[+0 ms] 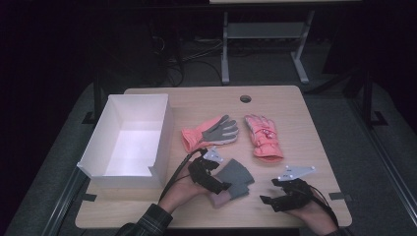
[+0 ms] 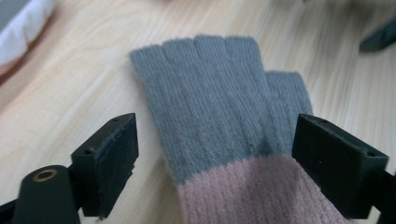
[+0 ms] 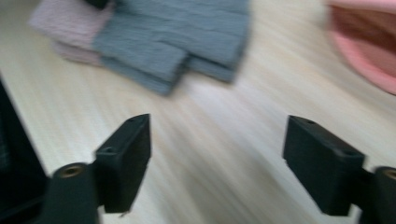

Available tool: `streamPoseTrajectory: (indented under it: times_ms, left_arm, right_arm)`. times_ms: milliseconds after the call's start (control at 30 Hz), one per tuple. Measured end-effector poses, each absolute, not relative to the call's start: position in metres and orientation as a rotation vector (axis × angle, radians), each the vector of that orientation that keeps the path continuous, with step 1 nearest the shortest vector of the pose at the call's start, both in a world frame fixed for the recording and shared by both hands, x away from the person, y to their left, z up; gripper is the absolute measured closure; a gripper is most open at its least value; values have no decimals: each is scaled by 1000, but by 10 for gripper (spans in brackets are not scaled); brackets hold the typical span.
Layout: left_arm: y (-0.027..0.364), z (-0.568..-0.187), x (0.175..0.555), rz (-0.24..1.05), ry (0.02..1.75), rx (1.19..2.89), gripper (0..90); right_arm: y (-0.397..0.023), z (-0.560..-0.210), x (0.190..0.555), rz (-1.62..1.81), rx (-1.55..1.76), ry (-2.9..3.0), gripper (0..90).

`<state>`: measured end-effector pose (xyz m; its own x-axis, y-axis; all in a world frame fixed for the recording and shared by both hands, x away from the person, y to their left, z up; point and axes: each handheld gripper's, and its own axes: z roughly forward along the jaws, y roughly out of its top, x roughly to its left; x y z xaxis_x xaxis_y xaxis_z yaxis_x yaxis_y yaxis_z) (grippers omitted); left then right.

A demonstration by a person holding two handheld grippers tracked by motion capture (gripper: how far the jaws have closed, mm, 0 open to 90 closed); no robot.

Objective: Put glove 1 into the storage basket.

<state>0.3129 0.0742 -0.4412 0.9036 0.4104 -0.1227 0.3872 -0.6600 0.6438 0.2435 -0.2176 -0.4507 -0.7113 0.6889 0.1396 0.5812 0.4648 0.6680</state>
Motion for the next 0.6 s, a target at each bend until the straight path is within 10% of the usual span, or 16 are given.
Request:
streamPoseTrajectory:
  times_ms: [600]
  left_arm:
    - [60,-460,308,16,590,2395,172]
  right_arm:
    - [-229,-453,246,1055,1158,2486,148]
